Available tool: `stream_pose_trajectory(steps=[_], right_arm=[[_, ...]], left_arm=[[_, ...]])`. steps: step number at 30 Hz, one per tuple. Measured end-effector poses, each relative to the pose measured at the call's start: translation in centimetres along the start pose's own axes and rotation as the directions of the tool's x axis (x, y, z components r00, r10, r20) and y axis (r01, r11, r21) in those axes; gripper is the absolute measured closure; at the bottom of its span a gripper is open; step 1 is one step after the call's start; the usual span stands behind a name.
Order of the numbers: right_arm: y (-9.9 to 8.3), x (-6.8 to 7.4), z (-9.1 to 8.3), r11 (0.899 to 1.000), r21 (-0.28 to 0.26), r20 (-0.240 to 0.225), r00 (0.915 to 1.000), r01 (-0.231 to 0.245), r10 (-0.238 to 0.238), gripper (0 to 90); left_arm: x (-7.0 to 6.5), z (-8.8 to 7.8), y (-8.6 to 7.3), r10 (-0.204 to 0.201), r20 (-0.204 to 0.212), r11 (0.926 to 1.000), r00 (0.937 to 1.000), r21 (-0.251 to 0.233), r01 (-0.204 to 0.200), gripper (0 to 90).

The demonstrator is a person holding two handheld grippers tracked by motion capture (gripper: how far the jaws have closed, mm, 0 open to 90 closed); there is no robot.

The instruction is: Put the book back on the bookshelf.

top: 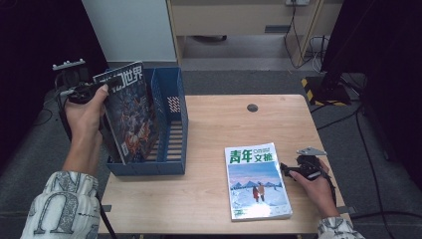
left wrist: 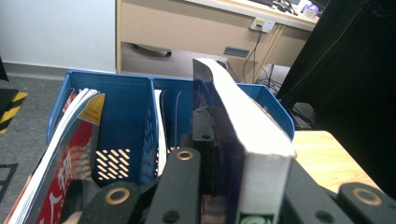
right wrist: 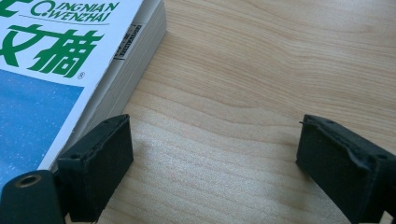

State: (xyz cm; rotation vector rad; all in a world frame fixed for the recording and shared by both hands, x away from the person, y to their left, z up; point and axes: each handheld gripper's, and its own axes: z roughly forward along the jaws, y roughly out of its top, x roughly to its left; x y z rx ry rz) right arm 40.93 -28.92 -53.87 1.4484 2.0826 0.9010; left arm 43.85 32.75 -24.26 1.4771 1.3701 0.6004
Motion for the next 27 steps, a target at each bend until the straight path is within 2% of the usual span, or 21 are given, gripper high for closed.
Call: stream_pose_trajectory(steps=[9,15,22,27], right_arm=[[0.0,0.0,0.0,1.0,0.0,0.0,1.0,0.0,0.0,10.8],[0.0,0.0,0.0,1.0,0.0,0.0,1.0,0.0,0.0,10.8],[0.0,0.0,0.0,1.0,-0.001,0.0,1.0,0.0,0.0,10.8],[0.0,0.0,0.0,1.0,-0.001,0.0,1.0,0.0,0.0,10.8]], left_arm=[[-1.0,1.5,-0.6,-0.003,0.003,1.0,1.0,-0.005,0.003,82.2],[-1.7,2.1,-0.7,0.037,-0.018,0.9993,0.9991,0.002,-0.037,82.2],[-1.7,2.6,-0.9,0.06,-0.035,0.9982,0.9976,0.002,-0.06,82.2],[-1.0,2.4,-1.0,0.05,-0.046,0.9988,0.9977,-0.002,-0.05,82.2]])
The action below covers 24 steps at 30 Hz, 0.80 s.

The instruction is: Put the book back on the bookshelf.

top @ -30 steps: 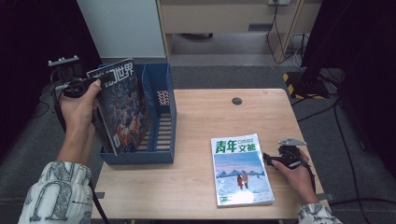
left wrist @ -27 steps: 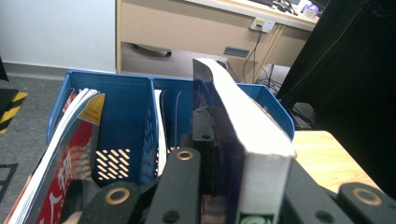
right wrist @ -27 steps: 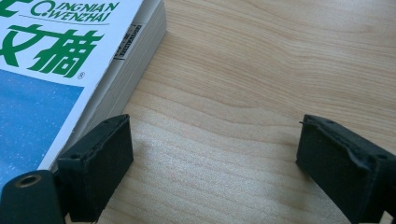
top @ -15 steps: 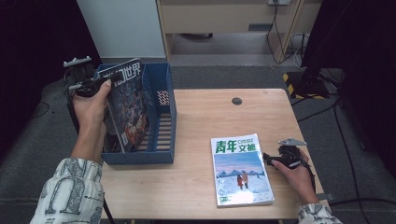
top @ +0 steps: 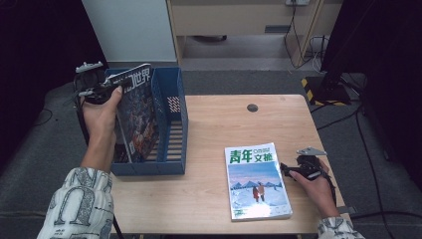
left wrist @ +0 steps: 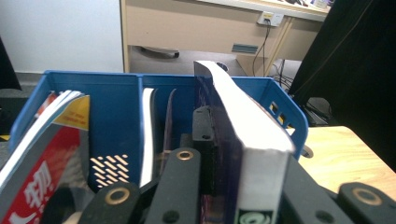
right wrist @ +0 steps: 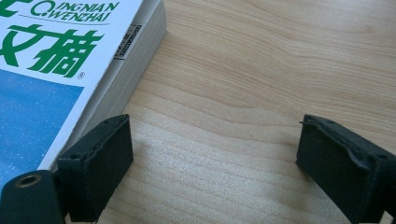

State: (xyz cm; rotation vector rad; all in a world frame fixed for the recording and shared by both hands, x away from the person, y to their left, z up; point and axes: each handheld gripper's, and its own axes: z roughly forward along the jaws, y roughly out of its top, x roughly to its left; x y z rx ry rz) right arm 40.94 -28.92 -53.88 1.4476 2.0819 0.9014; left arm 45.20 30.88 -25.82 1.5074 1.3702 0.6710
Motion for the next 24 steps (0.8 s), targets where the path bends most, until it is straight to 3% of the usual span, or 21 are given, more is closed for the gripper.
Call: stream_pose_trajectory(steps=[8,24], right_arm=[[0.0,0.0,0.0,1.0,0.0,0.0,1.0,0.0,0.0,10.8],[0.0,0.0,0.0,1.0,0.002,0.001,1.0,0.0,0.0,10.4]], left_arm=[[1.0,-0.6,0.2,-0.013,-0.016,0.9998,0.9998,-0.012,0.013,82.2],[0.0,1.3,-0.7,-0.003,0.0,1.0,1.0,-0.006,0.003,82.2]])
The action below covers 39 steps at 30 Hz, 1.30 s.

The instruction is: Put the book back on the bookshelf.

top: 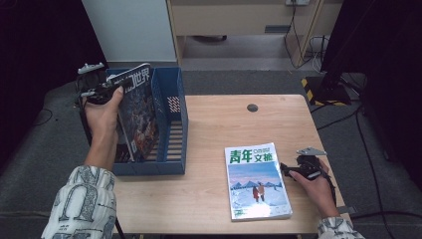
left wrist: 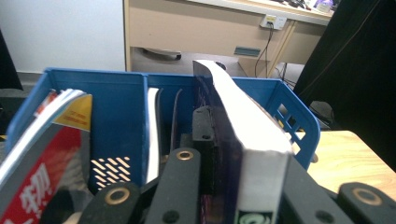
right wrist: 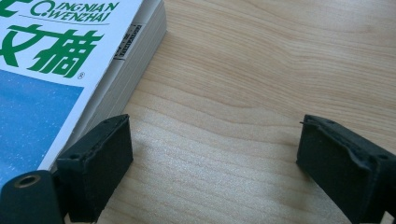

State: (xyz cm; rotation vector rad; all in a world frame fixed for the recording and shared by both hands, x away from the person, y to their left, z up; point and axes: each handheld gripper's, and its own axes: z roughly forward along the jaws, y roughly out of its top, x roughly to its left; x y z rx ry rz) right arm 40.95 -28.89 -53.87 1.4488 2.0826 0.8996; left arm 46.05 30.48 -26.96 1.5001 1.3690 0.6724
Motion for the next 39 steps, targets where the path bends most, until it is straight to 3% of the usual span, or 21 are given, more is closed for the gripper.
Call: stream_pose_trajectory(steps=[7,14,39], right_arm=[[0.0,0.0,0.0,1.0,0.0,0.0,1.0,0.0,0.0,10.4],[0.0,0.0,0.0,1.0,0.0,0.0,1.0,0.0,0.0,10.4],[0.0,0.0,0.0,1.0,0.003,-0.002,1.0,-0.003,0.003,10.2]], left_arm=[[-0.7,0.5,-0.5,0.002,0.012,1.0,0.9999,0.007,-0.002,82.2],[-1.0,0.9,-1.0,0.005,0.018,0.9997,0.9998,-0.025,-0.005,82.2],[-0.6,1.1,-3.7,0.003,0.019,0.9934,0.9998,-0.115,-0.001,82.2]])
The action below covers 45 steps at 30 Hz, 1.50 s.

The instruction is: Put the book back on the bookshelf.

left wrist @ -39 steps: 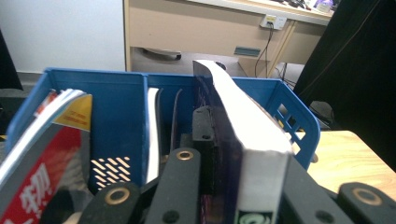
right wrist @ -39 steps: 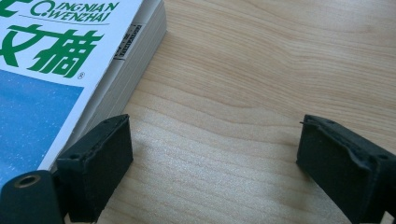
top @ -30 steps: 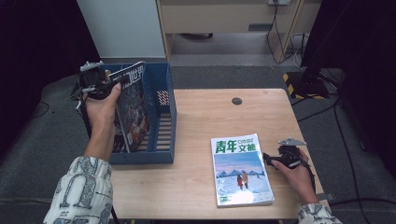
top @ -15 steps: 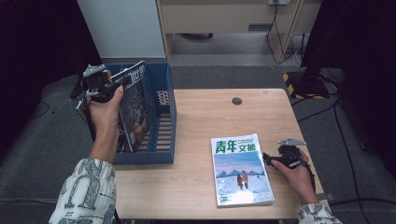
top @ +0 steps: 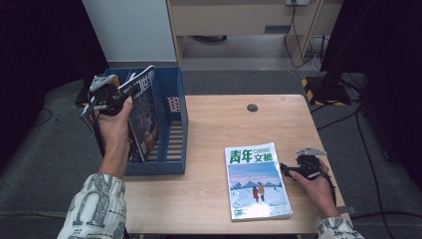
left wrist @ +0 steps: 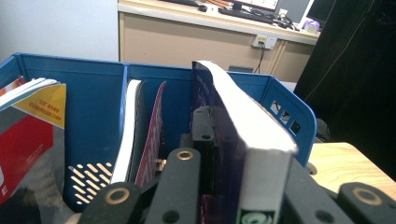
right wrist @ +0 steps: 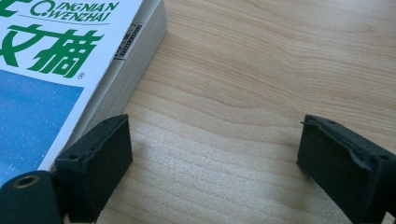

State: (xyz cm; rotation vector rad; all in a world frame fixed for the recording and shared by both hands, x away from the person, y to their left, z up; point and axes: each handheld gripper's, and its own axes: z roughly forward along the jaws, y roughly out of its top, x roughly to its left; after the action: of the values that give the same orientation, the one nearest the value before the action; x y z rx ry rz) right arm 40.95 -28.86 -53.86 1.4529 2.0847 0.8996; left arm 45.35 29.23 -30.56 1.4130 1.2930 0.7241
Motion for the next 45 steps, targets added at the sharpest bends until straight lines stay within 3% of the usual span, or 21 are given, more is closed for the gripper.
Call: stream_pose_trajectory(steps=[11,16,23,27,45], right_arm=[[0.0,0.0,0.0,1.0,0.002,0.0,1.0,0.003,-0.003,9.7],[0.0,0.0,0.0,1.0,0.002,0.001,1.0,0.004,-0.004,9.7],[0.0,0.0,0.0,1.0,0.002,0.001,1.0,0.003,-0.003,9.7],[0.0,0.0,0.0,1.0,0.002,0.001,1.0,0.003,-0.003,9.7],[0.0,0.1,0.0,1.0,0.003,-0.001,1.0,0.006,-0.006,9.6]], left_arm=[[0.5,-0.2,-1.4,-0.016,-0.004,0.9998,0.9999,-0.011,0.016,82.1],[0.1,-0.1,-1.6,0.001,-0.009,1.0,1.0,-0.006,-0.001,82.1],[-0.4,0.1,-1.9,0.032,-0.037,0.9991,0.9988,0.03,-0.031,82.0],[-0.3,0.3,-2.2,0.036,-0.053,0.9964,0.998,0.078,-0.032,81.7],[-0.2,-1.3,-2.8,0.034,-0.042,0.9915,0.9986,0.127,-0.028,79.6]])
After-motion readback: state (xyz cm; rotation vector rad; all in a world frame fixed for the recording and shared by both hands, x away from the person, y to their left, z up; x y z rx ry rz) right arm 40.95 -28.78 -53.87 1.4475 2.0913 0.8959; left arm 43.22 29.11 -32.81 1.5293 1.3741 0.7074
